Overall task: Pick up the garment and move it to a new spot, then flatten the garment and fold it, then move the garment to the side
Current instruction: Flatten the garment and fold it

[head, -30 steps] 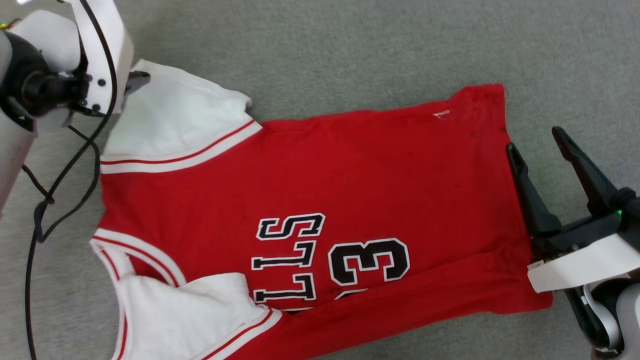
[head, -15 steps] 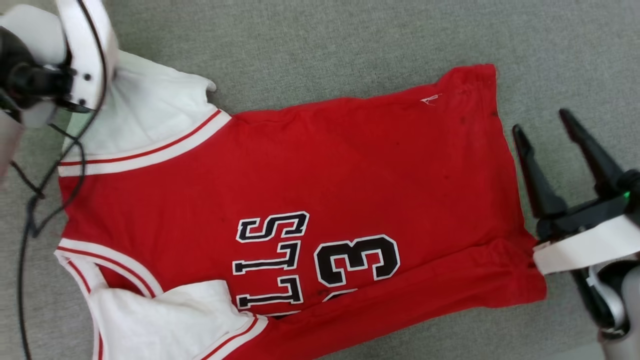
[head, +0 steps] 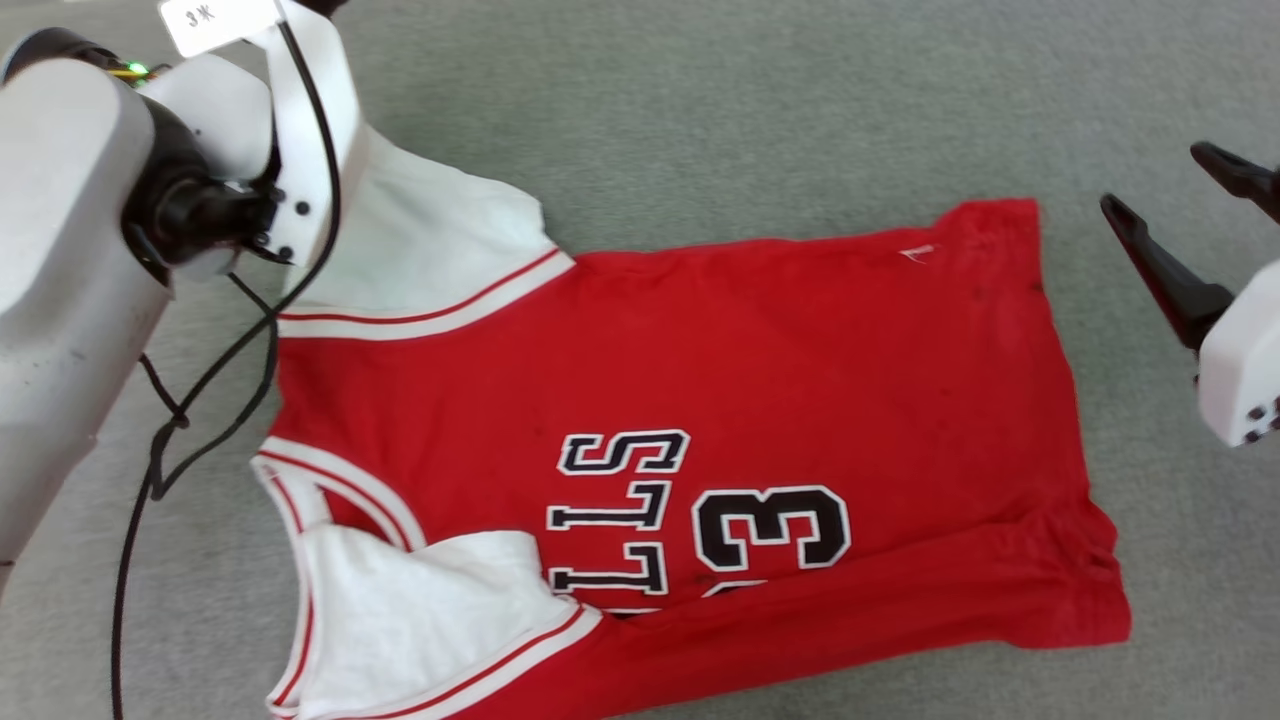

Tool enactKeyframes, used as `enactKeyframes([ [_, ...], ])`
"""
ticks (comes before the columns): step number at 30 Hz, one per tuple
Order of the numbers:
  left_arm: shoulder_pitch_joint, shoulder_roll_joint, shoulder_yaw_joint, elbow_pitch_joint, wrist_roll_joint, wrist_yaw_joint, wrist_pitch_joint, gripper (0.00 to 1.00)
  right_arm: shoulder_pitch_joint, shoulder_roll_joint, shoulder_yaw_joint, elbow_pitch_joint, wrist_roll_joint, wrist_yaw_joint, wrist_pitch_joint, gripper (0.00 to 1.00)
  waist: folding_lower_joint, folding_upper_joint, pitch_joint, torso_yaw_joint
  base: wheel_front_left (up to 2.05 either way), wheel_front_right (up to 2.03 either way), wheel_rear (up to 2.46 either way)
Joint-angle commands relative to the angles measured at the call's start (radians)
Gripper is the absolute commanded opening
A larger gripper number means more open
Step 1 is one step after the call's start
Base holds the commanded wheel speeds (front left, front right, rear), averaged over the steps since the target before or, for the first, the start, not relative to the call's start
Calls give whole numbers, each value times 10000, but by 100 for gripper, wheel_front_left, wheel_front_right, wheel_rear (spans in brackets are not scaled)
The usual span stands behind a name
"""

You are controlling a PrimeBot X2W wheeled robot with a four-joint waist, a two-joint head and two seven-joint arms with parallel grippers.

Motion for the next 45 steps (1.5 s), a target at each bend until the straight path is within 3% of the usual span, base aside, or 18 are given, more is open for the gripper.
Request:
enactKeyframes([
  [1, 140, -27, -50, -144, -30, -46, -148, 0, -556, -480, 483, 243, 525, -7, 916, 100, -1, -1, -241, 339, 0, 0, 0],
  [7, 116, -176, -221, -647, 33, -90, -485, 0, -2131, -1597, 2184, 1011, 2059, -7, 3818, 100, -1, -1, -180, 773, 0, 0, 0],
  [12, -131, -307, -288, -1131, 52, -122, -754, 0, -3225, -1841, 3024, 1601, 2820, -7, 5367, 100, -1, -1, 133, 1122, 0, 0, 0],
  [17, -404, -431, -312, -1425, 49, -119, -862, 0, -3922, -1644, 3546, 2378, 3045, -5, 5994, 100, -1, -1, 526, 1428, 0, 0, 0],
  [26, -610, -409, -455, -1509, 108, -125, -1178, 0, -3779, -1053, 4771, 3722, 3474, 5, 5743, 100, -1, -1, 1108, 1742, 0, 0, 0],
  [27, -618, -388, -477, -1493, 97, -126, -1204, 0, -3767, -1042, 4841, 3769, 3538, 8, 5614, 13, -1, -1, 1111, 1745, 0, 0, 0],
  [28, -635, -357, -489, -1472, 83, -127, -1214, 0, -3864, -1034, 4823, 3802, 3568, 8, 5387, 0, -1, -1, 1107, 1740, 0, 0, 0],
  [38, -109, -173, -489, -1543, -223, -129, -2033, 0, -4164, -1528, 4685, 4012, 4033, -7, 3790, 0, -1, -1, 20, 1708, 0, 0, 0],
  [45, 1014, 421, -587, -2245, -474, -102, -2483, 0, -3269, -1986, 4704, 3749, 4494, -7, 2731, 0, -1, -1, -1045, 1774, 0, 0, 0],
])
